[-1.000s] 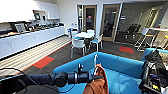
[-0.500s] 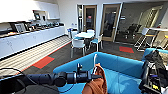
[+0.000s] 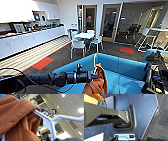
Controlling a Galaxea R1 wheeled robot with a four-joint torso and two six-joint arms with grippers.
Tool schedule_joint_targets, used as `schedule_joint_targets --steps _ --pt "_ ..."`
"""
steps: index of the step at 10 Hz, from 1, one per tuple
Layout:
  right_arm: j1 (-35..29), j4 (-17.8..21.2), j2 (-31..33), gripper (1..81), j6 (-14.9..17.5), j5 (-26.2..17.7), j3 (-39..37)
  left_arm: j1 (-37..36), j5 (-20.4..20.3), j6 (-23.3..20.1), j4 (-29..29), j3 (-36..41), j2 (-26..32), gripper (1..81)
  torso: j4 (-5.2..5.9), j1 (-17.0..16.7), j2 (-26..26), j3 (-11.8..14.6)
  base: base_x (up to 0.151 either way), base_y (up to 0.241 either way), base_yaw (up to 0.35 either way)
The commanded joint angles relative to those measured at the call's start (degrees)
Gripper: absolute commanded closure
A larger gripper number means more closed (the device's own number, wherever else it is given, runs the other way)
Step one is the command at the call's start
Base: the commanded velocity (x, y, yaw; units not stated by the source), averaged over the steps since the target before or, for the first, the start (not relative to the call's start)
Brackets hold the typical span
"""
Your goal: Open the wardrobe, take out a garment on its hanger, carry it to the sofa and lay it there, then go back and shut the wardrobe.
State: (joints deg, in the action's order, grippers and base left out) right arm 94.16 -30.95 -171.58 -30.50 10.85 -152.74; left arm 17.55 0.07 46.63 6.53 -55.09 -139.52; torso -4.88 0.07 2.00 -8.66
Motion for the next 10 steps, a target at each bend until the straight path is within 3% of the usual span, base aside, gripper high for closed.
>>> schedule_joint_targets --steps 1,8,10 --pt "-0.59 -0.6 0.16 1.0 0.09 -2.85 -0.1 -9.42 -5.0 -0.75 2.08 2.62 -0.24 81.1 0.0 0.0 0.0 0.0 0.1 0.0 0.0" --pt "-0.5 -0.6 0.07 1.0 0.09 -2.85 -0.1 -9.33 -5.08 -0.75 2.25 2.7 -0.33 81.1 0.0 0.0 0.0 0.0 0.102 0.0 0.0" --pt "-0.67 -0.6 0.07 1.0 0.09 -2.85 -0.1 -9.24 -5.26 -0.84 2.34 2.79 -0.24 81.1 0.0 0.06 -0.07 -0.02 0.0 0.0 0.0"
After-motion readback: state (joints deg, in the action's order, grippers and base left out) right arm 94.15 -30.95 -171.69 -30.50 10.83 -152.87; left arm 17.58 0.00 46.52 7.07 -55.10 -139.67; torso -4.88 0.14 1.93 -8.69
